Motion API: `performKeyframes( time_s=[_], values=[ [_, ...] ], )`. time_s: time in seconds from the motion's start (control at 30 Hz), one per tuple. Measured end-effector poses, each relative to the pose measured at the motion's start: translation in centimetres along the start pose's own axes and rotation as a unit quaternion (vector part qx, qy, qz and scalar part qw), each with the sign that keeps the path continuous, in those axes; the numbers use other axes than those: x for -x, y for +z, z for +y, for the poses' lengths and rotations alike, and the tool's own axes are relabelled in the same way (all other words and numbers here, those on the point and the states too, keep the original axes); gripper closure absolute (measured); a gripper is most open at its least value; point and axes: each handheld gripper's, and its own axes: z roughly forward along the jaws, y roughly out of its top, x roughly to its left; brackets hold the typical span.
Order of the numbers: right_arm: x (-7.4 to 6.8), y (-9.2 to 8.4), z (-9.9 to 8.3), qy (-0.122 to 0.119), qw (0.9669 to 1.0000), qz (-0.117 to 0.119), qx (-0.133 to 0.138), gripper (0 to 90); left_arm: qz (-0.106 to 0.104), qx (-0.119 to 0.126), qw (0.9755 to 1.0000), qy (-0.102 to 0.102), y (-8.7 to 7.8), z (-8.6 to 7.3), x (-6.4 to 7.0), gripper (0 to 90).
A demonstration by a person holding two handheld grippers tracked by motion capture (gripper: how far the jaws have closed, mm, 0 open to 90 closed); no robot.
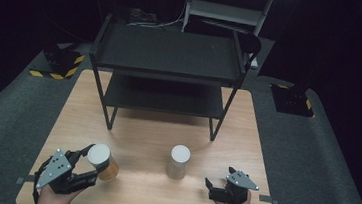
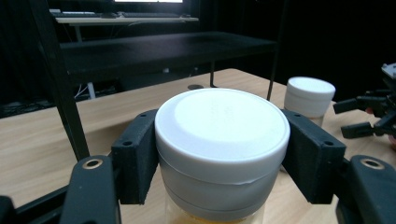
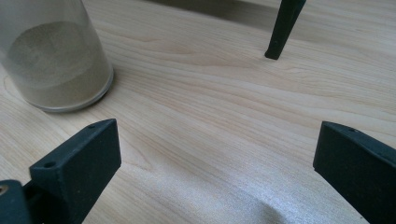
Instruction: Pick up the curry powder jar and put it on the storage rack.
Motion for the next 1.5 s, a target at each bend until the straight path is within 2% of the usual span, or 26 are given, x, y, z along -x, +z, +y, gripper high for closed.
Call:
performKeyframes(
  time_s=[0.1,0.2,0.33,0.43,0.63,0.8,1.0,1.17,1.23,1.43,1.5],
  values=[
    [0.1,0.0,0.0,0.002,1.0000,0.001,0.000,0.4,0.000,0.000,1.0000,0.004,0.3,0.6,-0.2,33.9],
    [0.1,0.0,0.0,0.002,1.0000,0.001,0.001,0.4,-0.005,0.005,1.0000,-0.006,1.2,1.7,-0.7,33.9],
    [0.1,0.0,-0.1,0.004,1.0000,0.003,0.002,0.4,-0.006,0.009,0.9999,-0.003,2.0,2.8,-0.7,33.9],
    [0.2,0.0,0.0,0.003,1.0000,0.004,0.001,0.4,-0.010,0.015,0.9998,0.007,3.1,4.6,-0.7,33.9],
    [0.2,0.0,-0.1,0.007,1.0000,0.004,0.001,0.4,-0.013,0.022,0.9996,0.010,4.0,6.4,-0.9,33.9],
    [0.4,0.0,-0.1,0.009,0.9999,0.006,0.004,0.4,-0.016,0.035,0.9992,0.010,4.9,8.9,-1.0,33.9],
    [0.4,0.0,-0.2,0.008,0.9999,0.006,0.006,0.4,-0.016,0.047,0.9987,0.010,5.2,10.7,-0.9,34.0],
    [0.4,0.0,-0.2,0.008,0.9999,0.006,0.006,0.4,-0.012,0.057,0.9982,0.012,5.5,13.0,-0.8,34.0],
    [0.5,-0.1,-0.2,0.010,0.9999,0.006,0.007,0.4,-0.012,0.059,0.9981,0.010,5.6,13.4,-0.8,34.0],
    [0.5,-0.1,-0.2,0.012,0.9999,0.007,0.007,0.4,-0.009,0.063,0.9977,0.023,5.9,15.8,-0.5,34.0],
    [0.5,-0.1,-0.3,0.012,0.9999,0.007,0.007,0.4,-0.008,0.063,0.9977,0.024,5.9,16.0,-0.5,34.0]
  ],
)
